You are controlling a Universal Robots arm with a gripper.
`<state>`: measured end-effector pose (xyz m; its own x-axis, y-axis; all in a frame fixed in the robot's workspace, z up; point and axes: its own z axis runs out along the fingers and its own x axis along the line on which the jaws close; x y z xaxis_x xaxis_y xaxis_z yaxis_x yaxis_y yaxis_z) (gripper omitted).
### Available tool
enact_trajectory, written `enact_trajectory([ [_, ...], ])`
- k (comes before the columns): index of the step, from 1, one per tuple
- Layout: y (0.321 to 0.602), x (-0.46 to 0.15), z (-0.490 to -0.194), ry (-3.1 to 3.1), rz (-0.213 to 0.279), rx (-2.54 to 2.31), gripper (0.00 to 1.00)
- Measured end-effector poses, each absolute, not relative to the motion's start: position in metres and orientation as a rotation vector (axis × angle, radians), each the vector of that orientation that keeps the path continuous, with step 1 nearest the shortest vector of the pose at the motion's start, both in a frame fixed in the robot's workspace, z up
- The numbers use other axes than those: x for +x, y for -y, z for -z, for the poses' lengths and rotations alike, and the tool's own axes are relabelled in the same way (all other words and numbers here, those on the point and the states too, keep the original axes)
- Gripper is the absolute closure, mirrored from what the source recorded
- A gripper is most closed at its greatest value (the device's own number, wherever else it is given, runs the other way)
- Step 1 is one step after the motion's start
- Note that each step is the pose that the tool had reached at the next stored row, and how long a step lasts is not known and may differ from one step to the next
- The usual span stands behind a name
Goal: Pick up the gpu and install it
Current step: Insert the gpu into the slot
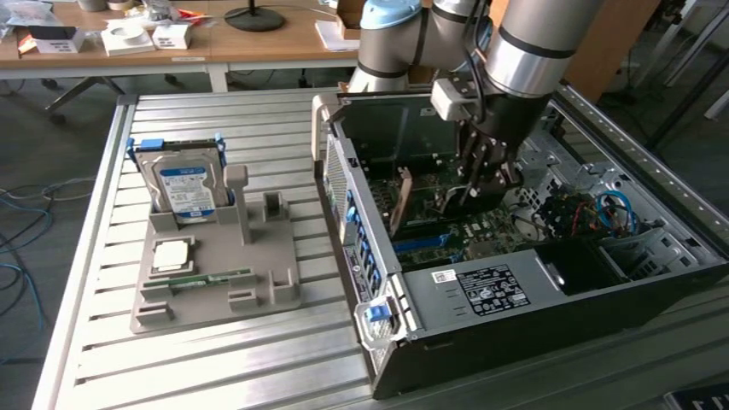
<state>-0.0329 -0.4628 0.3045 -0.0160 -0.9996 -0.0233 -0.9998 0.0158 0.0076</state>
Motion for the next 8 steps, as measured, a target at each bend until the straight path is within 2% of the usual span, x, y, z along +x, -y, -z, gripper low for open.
enact_trajectory([
  [8, 0.4628, -0.0368, -0.3006, -2.229, -0.03, -2.194, 0.74],
])
